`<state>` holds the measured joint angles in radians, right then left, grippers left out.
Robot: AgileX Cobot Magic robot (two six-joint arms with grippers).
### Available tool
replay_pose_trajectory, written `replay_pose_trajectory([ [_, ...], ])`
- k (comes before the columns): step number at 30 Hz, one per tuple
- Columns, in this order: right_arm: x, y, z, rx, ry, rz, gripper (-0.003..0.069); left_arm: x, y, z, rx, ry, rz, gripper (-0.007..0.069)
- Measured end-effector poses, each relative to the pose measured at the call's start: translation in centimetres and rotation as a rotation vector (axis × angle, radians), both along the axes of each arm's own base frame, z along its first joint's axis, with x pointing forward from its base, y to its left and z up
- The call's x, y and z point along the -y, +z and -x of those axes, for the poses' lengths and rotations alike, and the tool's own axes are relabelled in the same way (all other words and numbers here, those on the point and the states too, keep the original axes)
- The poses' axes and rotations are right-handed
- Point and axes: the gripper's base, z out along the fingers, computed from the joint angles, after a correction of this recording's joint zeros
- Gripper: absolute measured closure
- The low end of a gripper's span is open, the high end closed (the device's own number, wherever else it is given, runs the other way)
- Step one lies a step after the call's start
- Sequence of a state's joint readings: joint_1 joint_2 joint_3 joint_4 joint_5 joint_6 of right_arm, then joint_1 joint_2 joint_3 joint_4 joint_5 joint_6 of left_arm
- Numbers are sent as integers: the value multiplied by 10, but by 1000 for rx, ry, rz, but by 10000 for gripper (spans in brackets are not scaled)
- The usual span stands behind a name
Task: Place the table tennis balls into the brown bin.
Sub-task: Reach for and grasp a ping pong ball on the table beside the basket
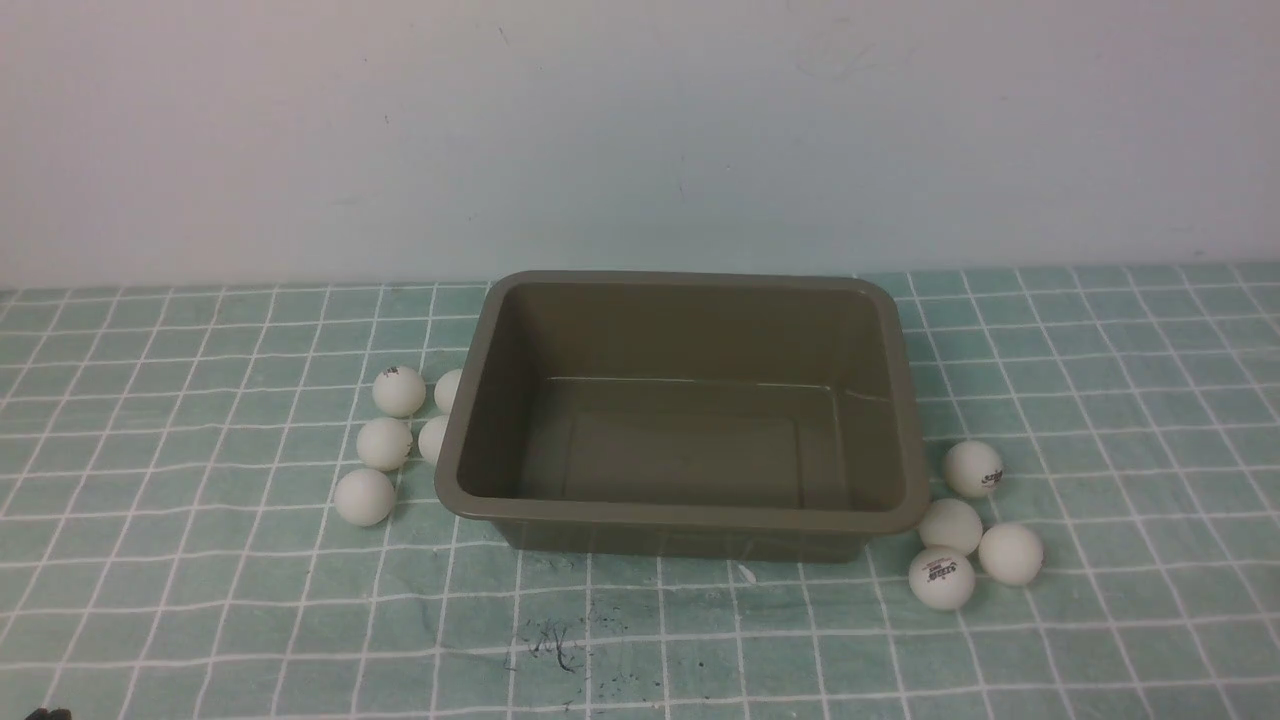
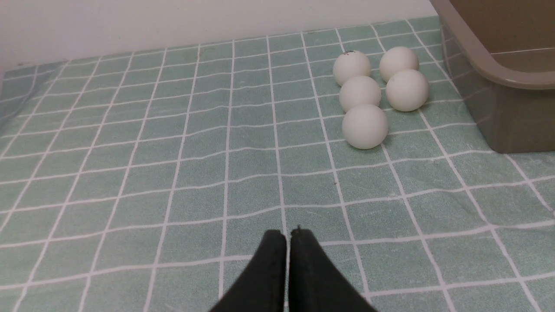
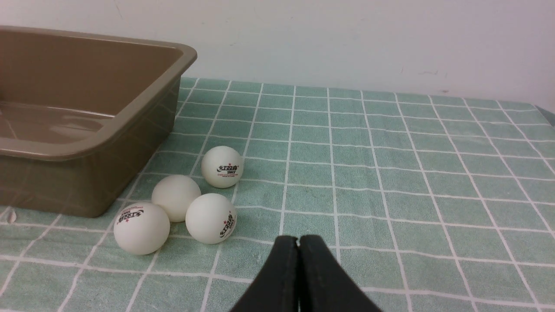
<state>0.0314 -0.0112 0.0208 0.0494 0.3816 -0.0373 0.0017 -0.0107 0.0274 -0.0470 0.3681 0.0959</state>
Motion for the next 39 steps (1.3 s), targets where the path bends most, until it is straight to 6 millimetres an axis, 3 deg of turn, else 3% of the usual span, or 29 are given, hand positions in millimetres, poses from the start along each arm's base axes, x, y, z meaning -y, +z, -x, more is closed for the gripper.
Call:
replay_pose_trajectory([
  [5,0,0,0,0,0,0,673,-1,8,-2,91,2,-48,629],
  [12,0,0,0,0,0,0,673,-3,42,-3,463,41,186,629],
  [18,0,1,0,6,0,-8,673,-5,56,1,622,47,211,629],
  [20,-1,2,-1,37,-2,-67,673,-5,58,1,646,47,232,629],
  [25,-1,19,-2,209,-31,-471,673,-6,69,6,771,34,380,629],
  [26,1,25,-2,266,-49,-615,673,-6,75,8,782,23,426,629],
  [28,3,28,-2,300,-62,-696,673,-5,92,10,777,10,485,629],
  [30,5,30,-1,333,-75,-747,673,-3,114,8,685,10,536,629],
  [34,6,31,-1,340,-81,-763,673,1,139,-23,161,96,498,629],
  [36,5,30,-1,321,-74,-760,673,2,136,-45,-132,131,421,629],
  [37,0,32,-1,256,-42,-744,673,3,129,-66,-368,138,347,629],
  [39,-4,34,0,207,-15,-723,673,4,125,-77,-470,134,316,629],
])
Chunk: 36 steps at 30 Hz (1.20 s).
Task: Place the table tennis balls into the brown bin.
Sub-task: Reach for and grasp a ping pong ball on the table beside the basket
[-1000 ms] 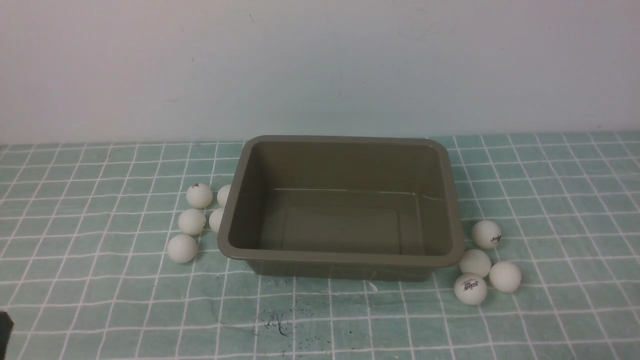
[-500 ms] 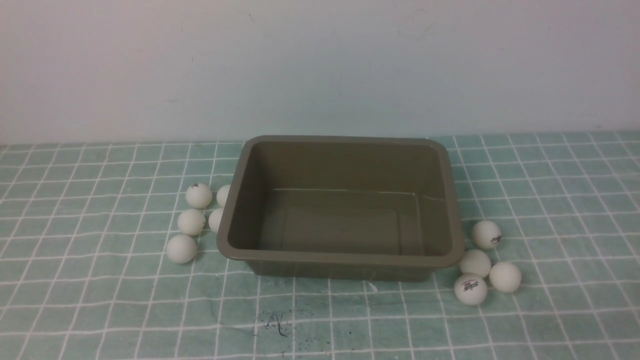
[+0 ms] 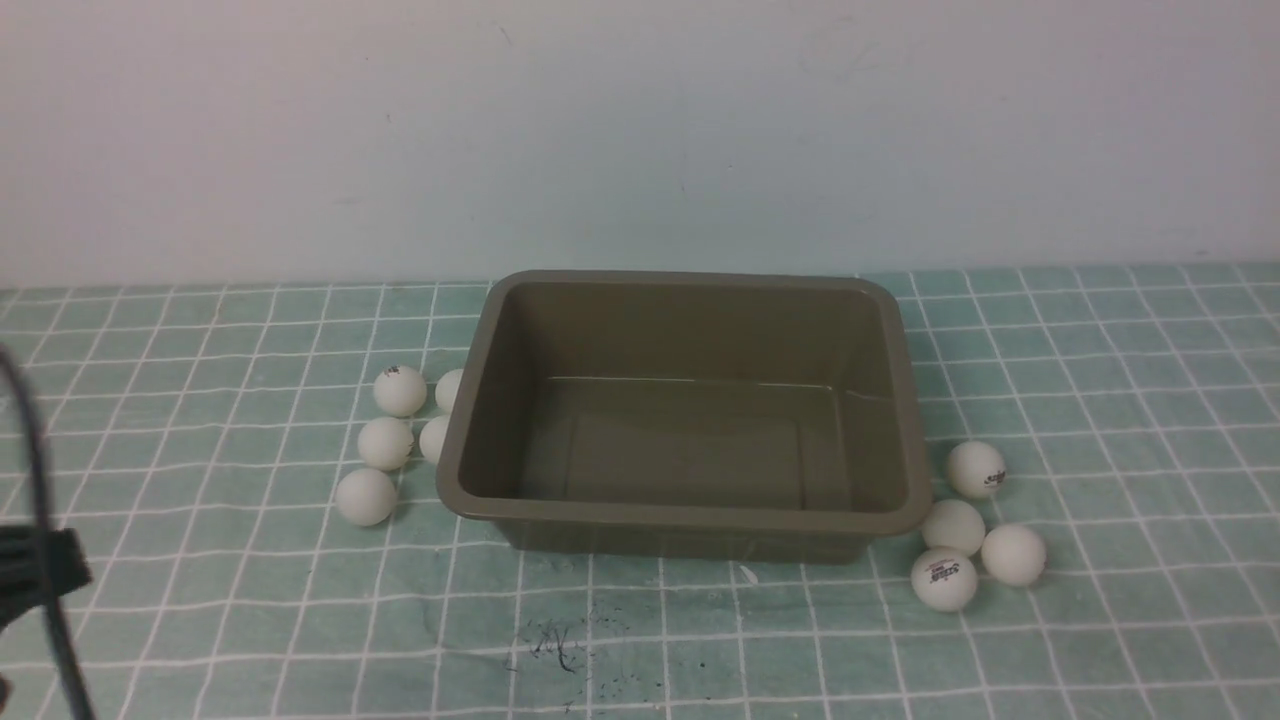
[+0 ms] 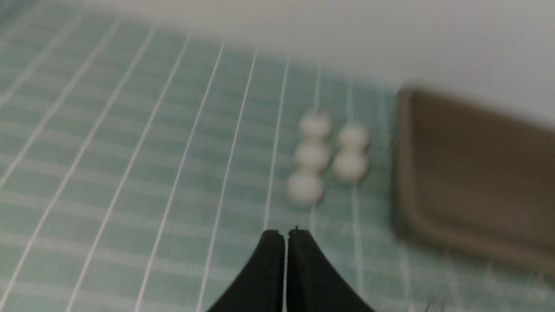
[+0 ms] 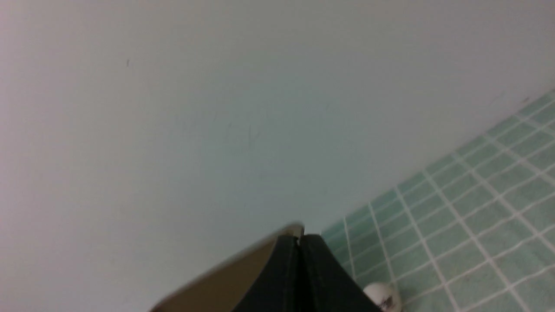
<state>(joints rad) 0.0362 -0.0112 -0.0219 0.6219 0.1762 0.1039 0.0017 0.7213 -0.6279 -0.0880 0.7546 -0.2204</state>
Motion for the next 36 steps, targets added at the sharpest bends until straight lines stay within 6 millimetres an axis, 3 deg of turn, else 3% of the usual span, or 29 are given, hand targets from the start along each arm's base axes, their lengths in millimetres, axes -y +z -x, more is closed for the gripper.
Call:
replay_pose_trajectory([
  [1,-6,15,2,-65,71,74,673,2,-14,-29,-200,-70,-31,629],
  [3,-9,24,2,-107,103,116,673,3,-20,-40,-263,-105,-36,629],
  [6,-14,57,-8,-293,185,265,673,9,-51,-95,-450,-226,-18,629],
  [10,-14,82,-23,-473,229,391,673,15,-69,-136,-499,-312,13,629],
  [14,-10,94,-36,-554,223,467,673,17,-71,-167,-447,-334,24,629],
  [19,-10,92,-42,-580,222,481,673,17,-73,-190,-390,-373,-19,620],
  [22,-9,93,-43,-576,218,484,673,18,-82,-200,-363,-421,-45,557],
  [23,-9,93,-43,-568,214,484,673,18,-85,-204,-347,-431,-46,519],
  [24,-9,94,-44,-554,208,483,673,19,-93,-210,-326,-444,-45,430],
  [26,-9,96,-45,-539,201,483,673,20,-98,-213,-319,-448,-38,373],
  [29,-9,98,-46,-516,191,482,673,23,-119,-221,-329,-452,0,174],
  [32,-8,99,-47,-503,185,481,673,23,-134,-226,-343,-459,-3,81],
  [36,-8,100,-48,-492,183,492,673,20,-150,-232,-347,-437,-23,85],
])
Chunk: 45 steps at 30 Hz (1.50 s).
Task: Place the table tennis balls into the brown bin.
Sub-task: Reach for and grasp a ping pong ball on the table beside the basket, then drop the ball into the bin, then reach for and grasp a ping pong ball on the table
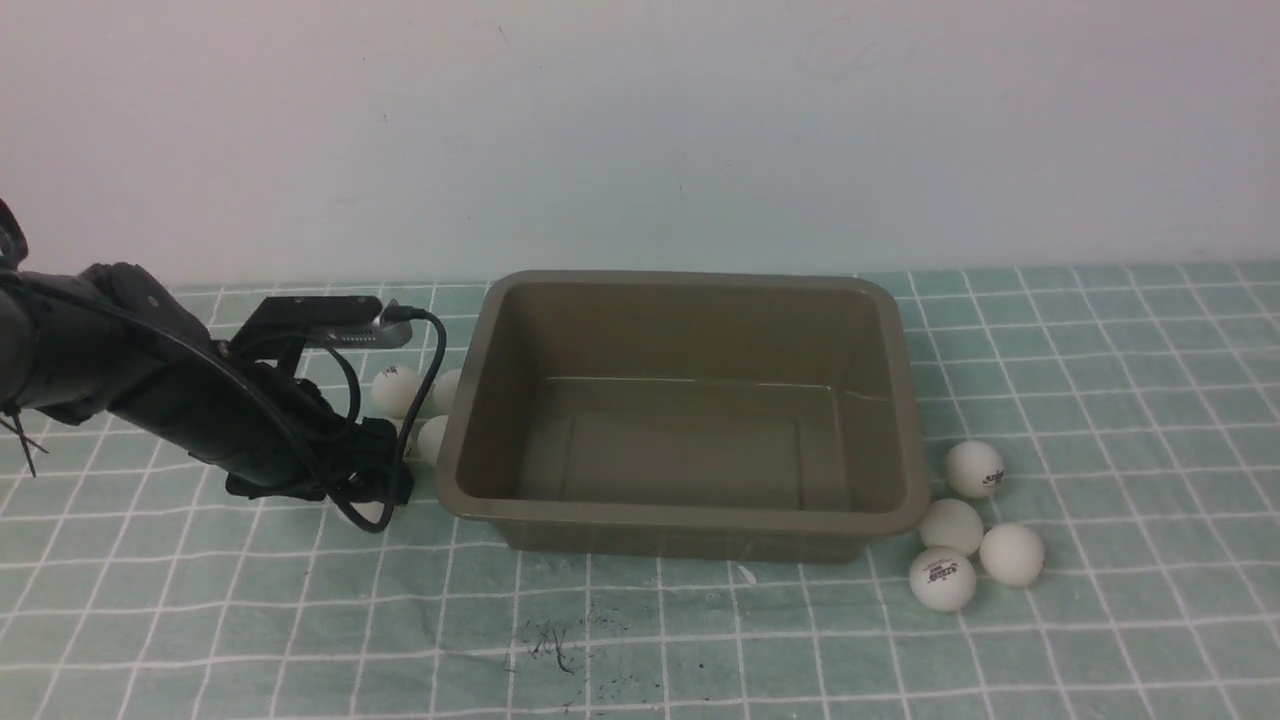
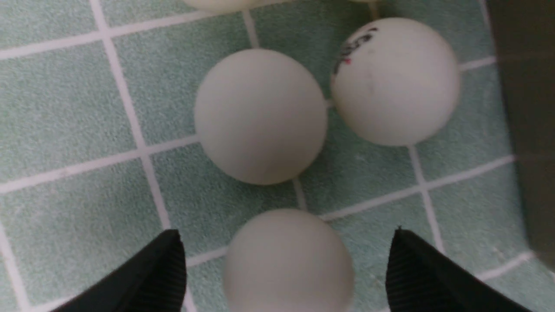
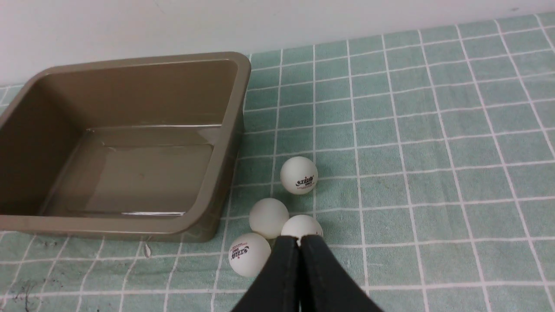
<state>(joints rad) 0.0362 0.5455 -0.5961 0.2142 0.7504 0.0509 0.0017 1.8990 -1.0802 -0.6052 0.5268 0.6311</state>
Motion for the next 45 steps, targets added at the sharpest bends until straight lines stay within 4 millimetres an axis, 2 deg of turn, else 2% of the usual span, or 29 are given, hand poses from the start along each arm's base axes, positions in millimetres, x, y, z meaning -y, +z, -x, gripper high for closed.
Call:
replay_pose_trajectory([
  [1,0,-1,-2,-12,3,6,673,0,-2,-1,-2,1,-3,134],
  [2,0,-1,-3,-14,4,7,673,0,-3,-1,-2,1,-4,145],
  [3,0,-3,-8,-45,6,9,673,0,-3,0,-7,-10,-9,274],
  [4,-1,-5,-13,-75,8,10,673,0,-1,1,-15,-24,-9,288],
  [7,-2,-11,-30,-186,22,23,673,1,11,5,-28,-64,-16,272],
  [8,-2,-12,-34,-209,31,33,672,1,21,7,-24,-67,-16,272],
  [10,-4,-17,-53,-290,60,60,664,3,53,16,13,-56,3,272],
  [11,-4,-21,-63,-323,76,69,655,5,61,19,23,-61,8,272],
  [13,-6,-29,-76,-376,96,73,638,13,87,28,94,-90,6,272],
  [14,-7,-38,-89,-423,115,80,610,23,102,33,143,-125,3,272],
  [17,-8,-56,-112,-494,131,88,546,51,121,43,239,-208,-1,272],
  [20,-9,-69,-134,-537,132,88,445,80,120,45,272,-270,9,272],
  [22,-11,-80,-153,-575,126,67,327,98,110,42,240,-299,21,272],
  [23,-11,-81,-154,-577,125,64,319,98,109,41,236,-299,20,272],
  [24,-12,-87,-164,-592,125,52,259,108,99,35,196,-304,30,272],
  [26,-14,-93,-176,-600,137,58,195,115,89,26,148,-307,37,242],
  [27,-17,-103,-184,-623,151,65,162,119,84,20,117,-309,41,204],
  [28,-17,-102,-184,-619,152,67,157,119,84,20,117,-309,41,204],
  [30,-25,-115,-196,-642,182,83,119,121,87,10,85,-313,40,113],
  [33,-29,-129,-205,-675,187,85,109,112,102,2,68,-274,25,90],
  [35,-30,-138,-209,-703,184,82,108,94,115,-3,57,-211,-17,124],
  [37,-30,-149,-211,-731,180,81,108,64,128,-7,57,-118,-76,235],
  [38,-30,-149,-211,-730,180,81,109,61,129,-7,57,-109,-81,249],
  [39,-30,-157,-213,-743,176,83,116,36,133,-8,46,-49,-121,377],
  [42,-30,-168,-217,-755,168,84,179,-5,133,-8,1,42,-140,572],
  [45,-30,-173,-219,-766,171,97,311,-30,128,-7,-46,72,-136,620],
])
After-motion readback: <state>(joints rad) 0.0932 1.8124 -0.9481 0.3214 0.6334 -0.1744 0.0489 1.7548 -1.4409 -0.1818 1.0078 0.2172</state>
